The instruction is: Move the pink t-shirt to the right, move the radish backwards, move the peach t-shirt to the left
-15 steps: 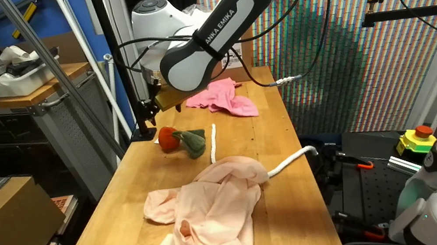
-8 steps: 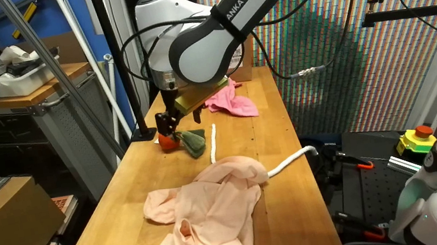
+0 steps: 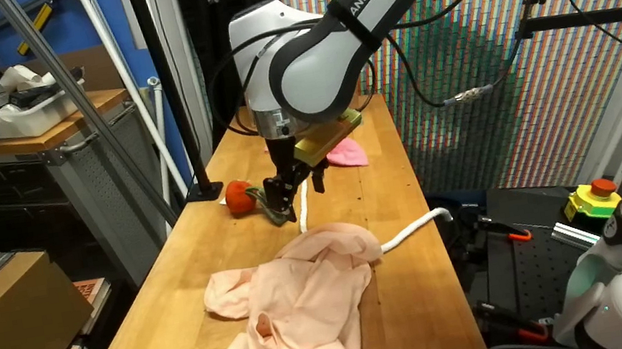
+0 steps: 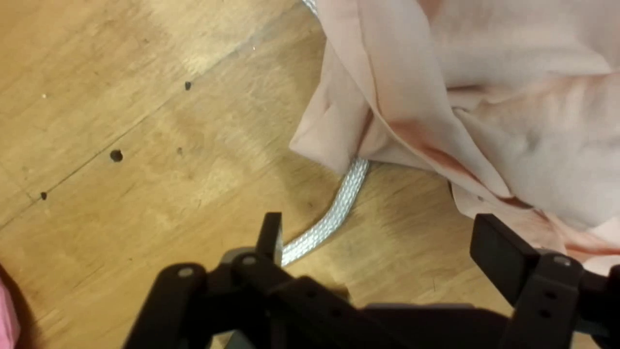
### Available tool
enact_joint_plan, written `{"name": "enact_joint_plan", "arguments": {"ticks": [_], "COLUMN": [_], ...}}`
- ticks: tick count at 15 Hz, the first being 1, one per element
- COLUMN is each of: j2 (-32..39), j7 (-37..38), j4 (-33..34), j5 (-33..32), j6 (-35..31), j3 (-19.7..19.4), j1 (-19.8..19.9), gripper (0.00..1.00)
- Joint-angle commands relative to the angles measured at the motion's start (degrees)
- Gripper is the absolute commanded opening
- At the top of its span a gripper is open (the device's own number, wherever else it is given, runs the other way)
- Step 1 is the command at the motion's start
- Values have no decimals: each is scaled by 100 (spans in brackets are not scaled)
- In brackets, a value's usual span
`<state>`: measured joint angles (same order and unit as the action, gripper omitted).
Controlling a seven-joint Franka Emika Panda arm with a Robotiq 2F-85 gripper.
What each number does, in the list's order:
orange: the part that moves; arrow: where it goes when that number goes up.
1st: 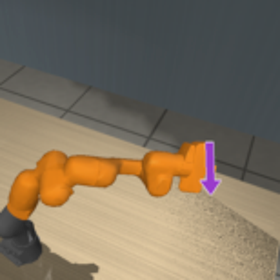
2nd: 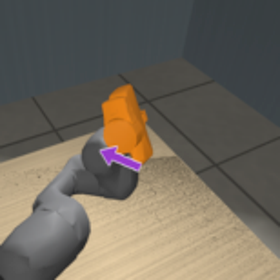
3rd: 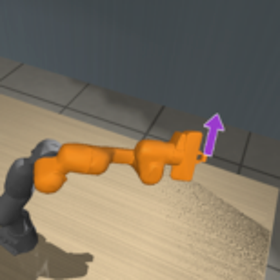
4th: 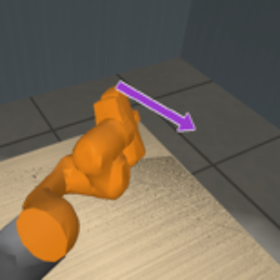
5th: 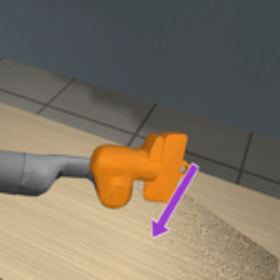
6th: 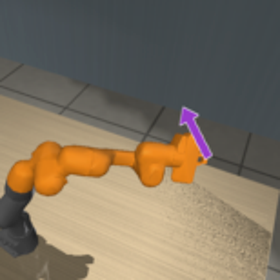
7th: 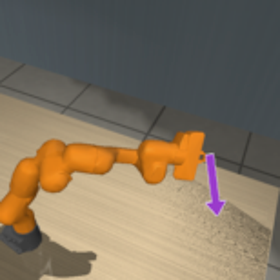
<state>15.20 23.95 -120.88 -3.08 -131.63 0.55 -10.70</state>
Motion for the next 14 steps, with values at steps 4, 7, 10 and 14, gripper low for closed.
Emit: {"name": "enact_joint_plan", "arguments": {"ticks": [4,7,10,14], "j2": [-735,-894,-936,-833], "j7": [-1933,-2480,-2571,-2662], "j4": [-717,-857,-1037,-1212], "j5": [1237,1551,1453,1402], "j6": [289,592,547,379], "j3": [481,540,526,572], "j1": [424,471,423,379], "gripper": [100,100,100,100]}}
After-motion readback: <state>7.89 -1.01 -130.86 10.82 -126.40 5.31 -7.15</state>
